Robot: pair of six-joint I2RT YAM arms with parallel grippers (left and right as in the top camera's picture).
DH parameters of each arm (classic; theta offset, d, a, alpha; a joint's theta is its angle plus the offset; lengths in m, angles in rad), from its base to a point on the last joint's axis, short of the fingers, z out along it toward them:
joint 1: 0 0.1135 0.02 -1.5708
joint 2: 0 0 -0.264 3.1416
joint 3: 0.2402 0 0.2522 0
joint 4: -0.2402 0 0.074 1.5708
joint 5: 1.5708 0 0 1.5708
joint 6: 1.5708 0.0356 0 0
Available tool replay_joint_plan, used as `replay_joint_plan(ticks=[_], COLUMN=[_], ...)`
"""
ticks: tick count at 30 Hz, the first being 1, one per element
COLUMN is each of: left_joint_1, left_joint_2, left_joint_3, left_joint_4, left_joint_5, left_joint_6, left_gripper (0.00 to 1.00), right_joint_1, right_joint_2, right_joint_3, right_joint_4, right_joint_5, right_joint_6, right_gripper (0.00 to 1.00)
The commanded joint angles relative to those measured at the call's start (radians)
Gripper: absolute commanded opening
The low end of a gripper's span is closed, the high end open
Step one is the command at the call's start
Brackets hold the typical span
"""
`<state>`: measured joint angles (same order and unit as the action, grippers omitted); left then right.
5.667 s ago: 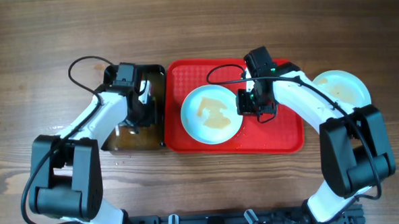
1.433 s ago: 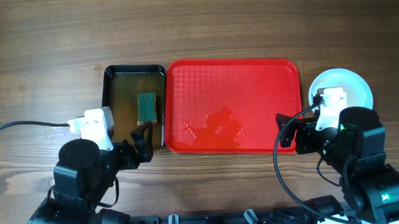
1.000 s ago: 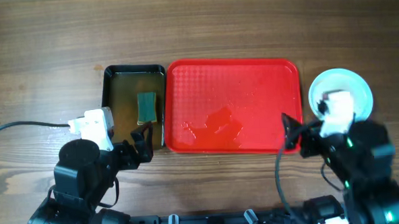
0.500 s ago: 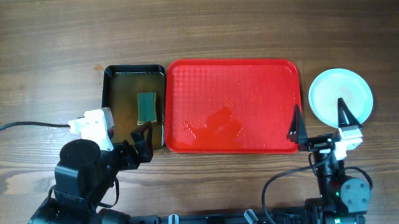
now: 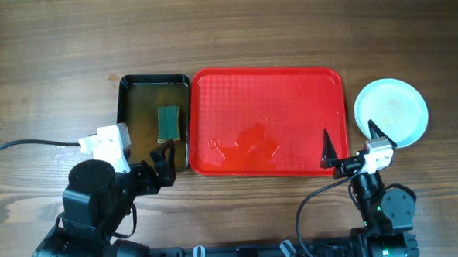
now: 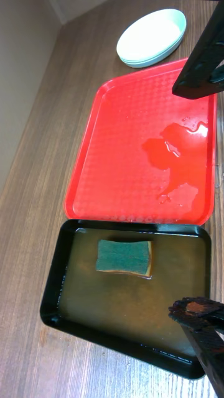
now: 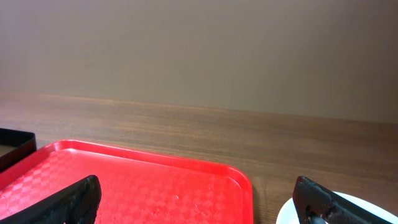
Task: Clean dirty plates on tray and stack at the side
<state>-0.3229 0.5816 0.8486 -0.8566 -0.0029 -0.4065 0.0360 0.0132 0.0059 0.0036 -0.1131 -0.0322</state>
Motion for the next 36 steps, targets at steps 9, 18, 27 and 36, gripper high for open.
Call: replay_joint_plan(ticks=[9,18,27,36], left_joint_1=[0.078,0.232,0.256,0.256], left_joint_2=[-0.047,-0.513,-0.578,-0.578], left_joint_3=[-0.056,-0.648,-0.843,-0.843], left_joint_4=[-0.022,0.55,0.786,0.785], left_joint_5=[-0.016,0.021,0.081,0.081], left_joint_6=[0.039,0.04,0.235,0.235], left_gripper=[1.0,1.0,1.0,1.0], right_joint_1=[-0.006,-0.006,-0.006,-0.006], right_joint_2=[-0.01,-0.01,-0.01,-0.01], right_joint_3=[0.0,0.0,0.0,0.0], right_joint_4=[0.005,0.005,0.005,0.005], right_joint_5=[-0.023,-0.023,-0.023,-0.023], right_joint_6=[-0.018,-0.018,-0.018,-0.018], right_gripper=[1.0,1.0,0.99,1.0])
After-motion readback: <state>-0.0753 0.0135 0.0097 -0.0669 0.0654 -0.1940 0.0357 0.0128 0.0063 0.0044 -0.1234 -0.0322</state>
